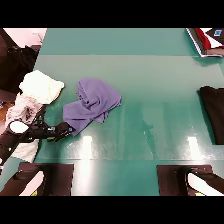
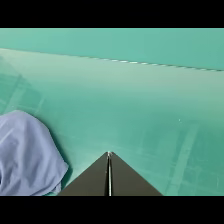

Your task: Fold the shirts.

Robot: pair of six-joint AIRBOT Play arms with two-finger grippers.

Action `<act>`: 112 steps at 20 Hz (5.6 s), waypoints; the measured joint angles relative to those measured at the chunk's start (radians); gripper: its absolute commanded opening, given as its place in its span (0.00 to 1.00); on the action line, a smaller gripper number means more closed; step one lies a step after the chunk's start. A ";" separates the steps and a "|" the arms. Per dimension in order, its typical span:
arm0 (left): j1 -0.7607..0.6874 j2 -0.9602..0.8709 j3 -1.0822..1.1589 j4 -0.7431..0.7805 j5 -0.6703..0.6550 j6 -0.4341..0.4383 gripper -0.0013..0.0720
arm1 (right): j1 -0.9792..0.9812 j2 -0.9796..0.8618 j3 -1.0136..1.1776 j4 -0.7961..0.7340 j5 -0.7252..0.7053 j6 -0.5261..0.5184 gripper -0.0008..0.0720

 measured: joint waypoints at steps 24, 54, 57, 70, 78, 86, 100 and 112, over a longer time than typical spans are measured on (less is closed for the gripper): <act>0.000 -0.062 0.768 -0.147 -0.139 0.258 0.05 | 0.083 -0.216 -0.413 0.229 -0.080 -0.052 0.64; -0.002 -0.064 1.263 -0.061 -0.138 0.228 0.05 | 0.260 -0.492 0.082 0.270 -0.117 -0.156 0.03; -0.002 -0.063 1.448 -0.126 -0.118 0.228 0.05 | 0.189 -0.324 0.211 0.201 -0.098 -0.157 0.03; 0.000 -0.071 1.647 -0.259 -0.246 0.176 0.05 | 0.138 0.201 0.025 0.029 -0.081 -0.085 0.03; -0.001 -0.076 0.943 0.049 -0.252 0.121 0.05 | 0.207 0.099 -0.455 -0.042 -0.042 -0.010 0.03; 0.002 -0.074 0.613 0.105 -0.146 0.151 0.05 | 0.286 -0.102 -0.522 -0.176 -0.098 -0.038 0.74; 0.000 -0.073 0.633 0.098 -0.140 0.160 0.05 | 0.022 0.179 -1.148 0.142 -0.197 0.077 0.70; 0.000 -0.073 0.633 0.098 -0.161 0.160 0.05 | 0.082 -0.072 -1.102 0.357 -0.330 -0.022 0.15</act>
